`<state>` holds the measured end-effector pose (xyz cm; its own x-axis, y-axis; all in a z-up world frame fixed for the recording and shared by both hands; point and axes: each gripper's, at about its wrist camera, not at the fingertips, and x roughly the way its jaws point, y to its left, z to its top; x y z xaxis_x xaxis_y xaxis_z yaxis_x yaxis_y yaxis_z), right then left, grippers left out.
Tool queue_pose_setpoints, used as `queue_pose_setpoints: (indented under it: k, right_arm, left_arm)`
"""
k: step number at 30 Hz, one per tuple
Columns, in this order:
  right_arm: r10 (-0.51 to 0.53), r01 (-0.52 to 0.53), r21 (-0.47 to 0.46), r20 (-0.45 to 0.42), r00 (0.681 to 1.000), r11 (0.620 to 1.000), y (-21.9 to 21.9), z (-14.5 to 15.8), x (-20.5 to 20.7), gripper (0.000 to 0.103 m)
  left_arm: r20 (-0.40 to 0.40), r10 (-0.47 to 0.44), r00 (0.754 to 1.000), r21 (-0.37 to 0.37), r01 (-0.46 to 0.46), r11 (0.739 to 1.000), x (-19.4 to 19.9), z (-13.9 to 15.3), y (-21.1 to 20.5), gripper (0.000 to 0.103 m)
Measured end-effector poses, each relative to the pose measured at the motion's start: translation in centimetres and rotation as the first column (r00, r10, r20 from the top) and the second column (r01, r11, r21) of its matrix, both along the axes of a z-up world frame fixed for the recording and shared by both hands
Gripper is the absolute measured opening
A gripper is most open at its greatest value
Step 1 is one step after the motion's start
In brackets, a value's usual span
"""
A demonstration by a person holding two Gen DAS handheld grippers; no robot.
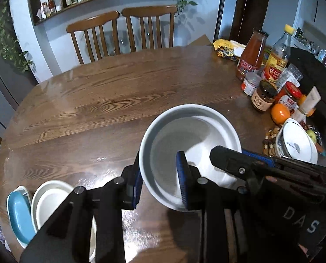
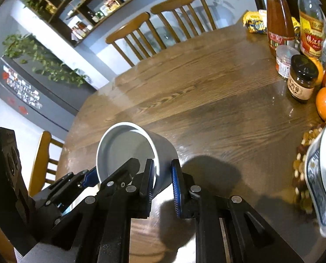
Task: Organize plates and bowls
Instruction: 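Lift the white ramekin and carry it toward the nested bowls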
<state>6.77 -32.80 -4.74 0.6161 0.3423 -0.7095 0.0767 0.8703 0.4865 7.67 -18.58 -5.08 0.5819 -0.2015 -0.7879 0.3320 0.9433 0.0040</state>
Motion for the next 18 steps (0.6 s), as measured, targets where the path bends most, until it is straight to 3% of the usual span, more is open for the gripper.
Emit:
queue_pose_setpoints:
  k: [18]
  right_arm:
    - [0.092,-0.090,-0.031,0.093,0.991,0.995,5.9,3.7,-5.1,0.018]
  left_arm:
    - [0.094,0.089,0.992,-0.038,-0.086,0.996,-6.5,3.5,5.8,0.026]
